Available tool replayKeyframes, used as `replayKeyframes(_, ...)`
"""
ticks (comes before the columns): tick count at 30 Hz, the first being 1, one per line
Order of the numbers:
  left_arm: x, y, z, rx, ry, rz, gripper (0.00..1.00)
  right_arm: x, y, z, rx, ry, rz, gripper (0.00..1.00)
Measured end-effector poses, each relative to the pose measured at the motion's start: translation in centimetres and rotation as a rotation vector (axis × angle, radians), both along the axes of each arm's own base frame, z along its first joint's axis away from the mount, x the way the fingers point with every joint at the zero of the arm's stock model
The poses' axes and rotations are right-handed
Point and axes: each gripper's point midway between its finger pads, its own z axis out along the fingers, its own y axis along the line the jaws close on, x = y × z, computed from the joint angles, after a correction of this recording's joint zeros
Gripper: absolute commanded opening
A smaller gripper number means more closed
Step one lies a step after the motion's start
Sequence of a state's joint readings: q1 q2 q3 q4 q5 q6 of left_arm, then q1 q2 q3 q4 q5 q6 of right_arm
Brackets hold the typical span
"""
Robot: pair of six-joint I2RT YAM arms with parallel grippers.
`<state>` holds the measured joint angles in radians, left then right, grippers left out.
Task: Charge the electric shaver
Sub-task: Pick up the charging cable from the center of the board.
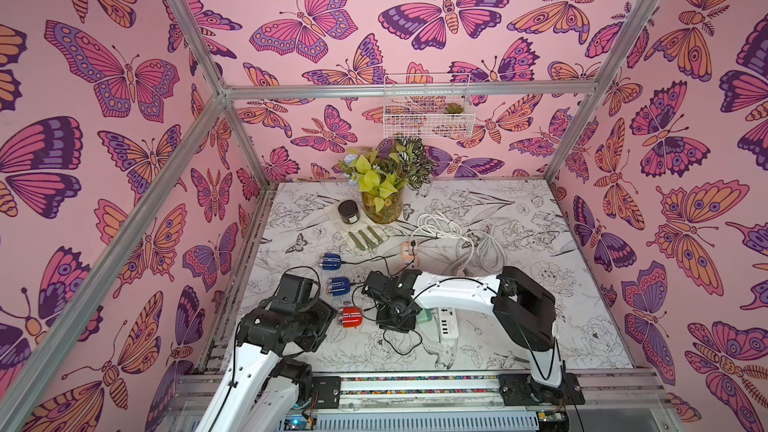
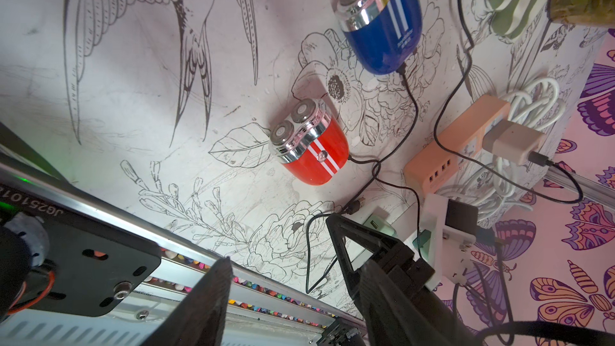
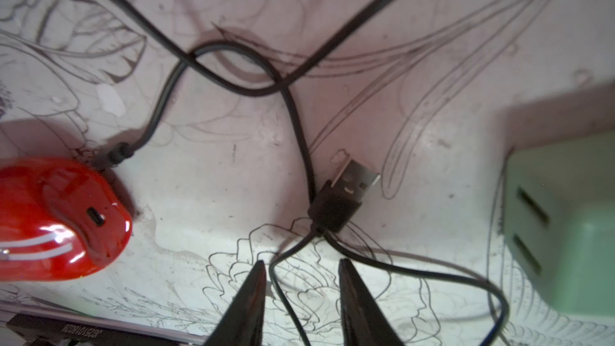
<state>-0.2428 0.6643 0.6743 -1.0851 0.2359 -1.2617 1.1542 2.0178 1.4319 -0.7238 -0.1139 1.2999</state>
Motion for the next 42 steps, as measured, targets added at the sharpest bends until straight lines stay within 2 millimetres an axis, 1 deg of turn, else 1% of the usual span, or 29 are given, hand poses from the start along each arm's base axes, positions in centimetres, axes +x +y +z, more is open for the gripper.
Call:
replayKeyframes(3,-0.4,0.1,0.0,0.003,0.006,-0.005,0.64,-0.7,0.2,0.0,0.007,0.02,0.015,0.4)
replayKeyframes(8,-0.9,0.2,0.2,-0.003,-0.011,-0.005,0.64,-2.6,0.6,0.0,0.016,0.059,0.081,0.4)
replayKeyframes(10,-1.1,0.2,0.1,-0.004,-0.01,-0.005,0.63,-3.2,0.4,-0.2,0.013,0.076,0.105,0.38)
replayKeyframes(11,-1.2,0.2,0.1,-0.003,-0.008,-0.005,0.63,-3.4,0.3,-0.3,0.012,0.083,0.112,0.35)
replayKeyframes(13,-1.2,0.2,-0.1,-0.002,-0.003,-0.005,0.62,-3.8,0.1,-0.4,0.01,0.1,0.129,0.24)
replayKeyframes(17,-1.3,0.3,-0.1,-0.003,0.0,-0.002,0.61,-4.1,0.3,-0.4,0.025,0.116,0.147,0.0)
replayKeyframes(21,-1.2,0.2,0.0,-0.007,-0.001,-0.006,0.58,-3.8,0.4,-0.4,0.03,0.11,0.153,0.0)
replayKeyframes(24,-1.0,-0.5,0.3,-0.04,-0.013,-0.026,0.57,-2.7,0.4,0.1,0.04,0.071,0.159,0.0)
replayKeyframes(26,-0.6,-1.2,0.6,-0.077,-0.026,-0.046,0.58,-1.6,0.4,1.6,0.068,0.025,0.166,0.0)
replayKeyframes(28,-0.1,-2.0,1.2,-0.117,-0.041,-0.066,0.59,-0.4,0.4,4.1,0.12,-0.022,0.164,0.0)
replayKeyframes(31,1.1,-3.3,2.8,-0.179,-0.087,-0.094,0.6,2.0,0.8,9.4,0.238,-0.109,0.154,0.0)
replayKeyframes(33,2.6,-4.2,4.7,-0.224,-0.139,-0.115,0.6,3.6,0.9,13.1,0.323,-0.174,0.151,0.0)
replayKeyframes(34,3.3,-4.6,5.6,-0.24,-0.163,-0.123,0.6,4.2,0.9,14.4,0.356,-0.199,0.156,0.0)
replayKeyframes(36,5.3,-5.6,8.0,-0.276,-0.224,-0.15,0.61,5.2,1.0,17.0,0.434,-0.249,0.174,0.0)
replayKeyframes(39,8.4,-7.2,11.4,-0.308,-0.314,-0.208,0.61,6.4,1.0,19.3,0.518,-0.297,0.211,0.0)
replayKeyframes(42,10.9,-8.7,13.4,-0.315,-0.37,-0.275,0.57,7.4,1.1,20.7,0.581,-0.332,0.255,0.0)
